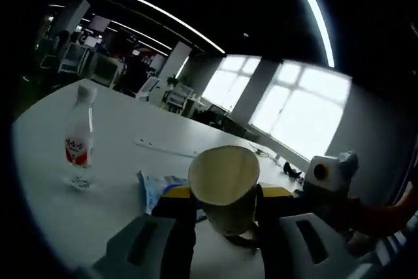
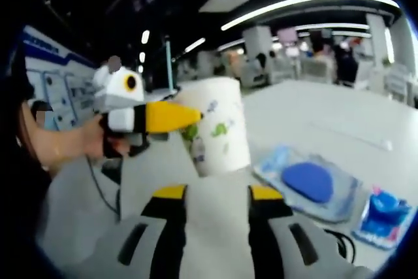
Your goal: Arrange the tabletop items into an orderly group along one side of the table until the central work area is clear of visible clutter.
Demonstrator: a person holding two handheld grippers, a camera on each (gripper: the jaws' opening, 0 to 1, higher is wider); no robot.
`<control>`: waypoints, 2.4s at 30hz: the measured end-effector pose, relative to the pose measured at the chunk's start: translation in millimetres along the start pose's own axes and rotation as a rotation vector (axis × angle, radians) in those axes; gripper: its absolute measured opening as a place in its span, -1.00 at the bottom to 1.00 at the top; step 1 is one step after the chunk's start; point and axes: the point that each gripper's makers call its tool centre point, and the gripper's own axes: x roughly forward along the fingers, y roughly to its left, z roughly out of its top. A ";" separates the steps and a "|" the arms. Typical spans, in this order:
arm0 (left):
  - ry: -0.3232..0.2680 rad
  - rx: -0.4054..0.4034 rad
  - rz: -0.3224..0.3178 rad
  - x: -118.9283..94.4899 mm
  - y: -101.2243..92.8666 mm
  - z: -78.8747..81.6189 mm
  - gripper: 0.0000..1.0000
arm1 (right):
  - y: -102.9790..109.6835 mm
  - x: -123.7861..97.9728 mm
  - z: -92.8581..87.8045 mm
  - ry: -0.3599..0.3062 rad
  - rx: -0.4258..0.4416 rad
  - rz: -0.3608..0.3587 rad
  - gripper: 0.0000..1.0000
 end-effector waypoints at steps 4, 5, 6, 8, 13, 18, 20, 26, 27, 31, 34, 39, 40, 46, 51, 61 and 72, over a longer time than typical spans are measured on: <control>0.023 0.119 0.051 -1.6 12.1 4.7 -0.31 | -11.0 -6.8 -9.2 0.031 -0.002 -0.040 -0.14; 0.025 0.139 0.062 -1.8 14.6 5.7 -0.31 | -13.0 -8.3 -10.0 0.032 -0.001 -0.048 -0.10; 0.028 0.151 0.070 -1.9 16.4 6.3 -0.31 | -14.3 -9.8 -10.7 0.034 0.000 -0.052 -0.06; 0.033 0.180 0.081 -1.8 19.8 8.1 -0.31 | -18.5 -13.5 -12.1 0.036 0.007 -0.067 0.01; 0.050 0.244 0.120 -3.1 30.8 10.3 -0.31 | -26.7 -22.0 -14.5 0.040 0.013 -0.101 0.14; 0.053 0.268 0.168 -4.1 44.5 12.5 -0.31 | -33.1 -27.8 -18.5 0.048 0.024 -0.132 0.35; 0.053 0.273 0.177 -3.4 49.8 13.6 -0.31 | -34.7 -29.5 -20.4 0.057 0.023 -0.143 0.49; 0.061 0.335 0.226 -2.6 63.3 17.7 -0.30 | -39.8 -36.3 -26.2 0.071 0.032 -0.178 0.75; 0.063 0.346 0.233 -2.1 65.1 17.9 -0.30 | -40.5 -37.5 -27.2 0.074 0.032 -0.184 0.78; 0.080 0.381 0.244 3.0 72.4 15.1 -0.31 | -42.6 -40.8 -30.3 0.080 0.039 -0.201 0.90; 0.083 0.423 0.276 7.0 81.9 14.5 -0.31 | -41.4 -45.2 -33.6 0.090 0.049 -0.213 0.96; 0.095 0.451 0.294 17.3 92.8 11.5 -0.31 | -47.2 -55.9 -37.9 0.102 0.042 -0.258 0.99; 0.100 0.451 0.300 19.4 95.7 10.9 -0.31 | -48.1 -58.4 -39.0 0.102 0.049 -0.261 0.99; 0.099 0.461 0.315 27.5 106.5 8.7 -0.31 | -53.0 -68.6 -40.5 0.092 0.070 -0.288 0.99; 0.111 0.468 0.339 31.6 122.7 3.3 -0.30 | -56.5 -72.8 -43.2 0.098 0.073 -0.316 0.99; 0.136 0.469 0.361 38.7 146.0 -10.3 -0.30 | -62.6 -74.8 -44.8 0.094 0.109 -0.347 0.99; 0.171 0.477 0.352 46.5 157.6 -26.3 -0.29 | -68.0 -80.6 -47.1 0.084 0.145 -0.361 0.99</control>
